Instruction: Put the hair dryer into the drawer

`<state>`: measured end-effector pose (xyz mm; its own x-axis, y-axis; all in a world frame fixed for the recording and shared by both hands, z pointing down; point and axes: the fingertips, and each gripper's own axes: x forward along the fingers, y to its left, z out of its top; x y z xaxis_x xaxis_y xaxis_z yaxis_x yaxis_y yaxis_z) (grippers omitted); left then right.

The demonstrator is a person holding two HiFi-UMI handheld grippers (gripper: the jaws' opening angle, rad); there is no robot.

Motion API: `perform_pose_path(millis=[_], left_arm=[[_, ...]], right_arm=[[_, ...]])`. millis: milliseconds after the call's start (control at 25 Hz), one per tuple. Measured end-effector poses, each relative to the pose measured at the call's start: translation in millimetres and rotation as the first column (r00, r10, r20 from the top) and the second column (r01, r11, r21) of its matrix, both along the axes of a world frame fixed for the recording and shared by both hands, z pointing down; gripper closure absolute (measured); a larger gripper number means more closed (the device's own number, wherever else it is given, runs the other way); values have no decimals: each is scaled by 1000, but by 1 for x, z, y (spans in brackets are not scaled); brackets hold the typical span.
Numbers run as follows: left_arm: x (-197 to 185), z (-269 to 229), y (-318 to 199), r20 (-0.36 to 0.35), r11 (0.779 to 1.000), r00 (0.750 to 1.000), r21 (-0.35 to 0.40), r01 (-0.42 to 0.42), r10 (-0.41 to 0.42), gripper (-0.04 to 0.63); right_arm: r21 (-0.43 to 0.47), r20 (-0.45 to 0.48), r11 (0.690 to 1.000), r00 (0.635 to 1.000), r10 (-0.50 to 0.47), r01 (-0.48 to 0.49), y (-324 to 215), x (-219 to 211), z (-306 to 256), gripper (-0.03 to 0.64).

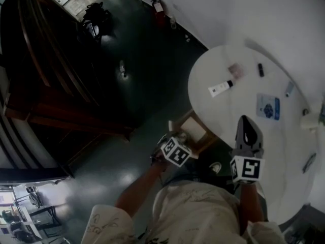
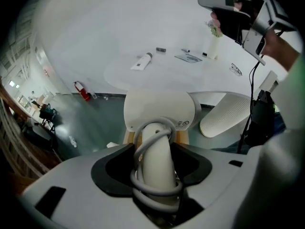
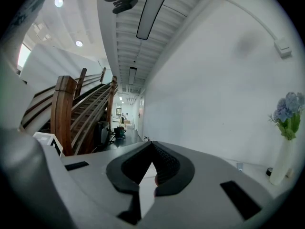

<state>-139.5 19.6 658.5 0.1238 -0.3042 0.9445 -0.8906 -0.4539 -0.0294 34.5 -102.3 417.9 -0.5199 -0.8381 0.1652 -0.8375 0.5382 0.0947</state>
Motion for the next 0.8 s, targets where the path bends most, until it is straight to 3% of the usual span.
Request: perform_pose_path(millis=[440, 800], left_arm=[[12, 27, -18, 47, 989, 995, -122, -83, 89, 351], [25, 40, -34, 16, 979, 995, -180, -99, 104, 351]], right_arm=[[-8, 2, 998, 998, 55, -55, 1, 18, 0, 611], [-11, -13, 995, 995, 102, -103, 3, 36, 0, 611]])
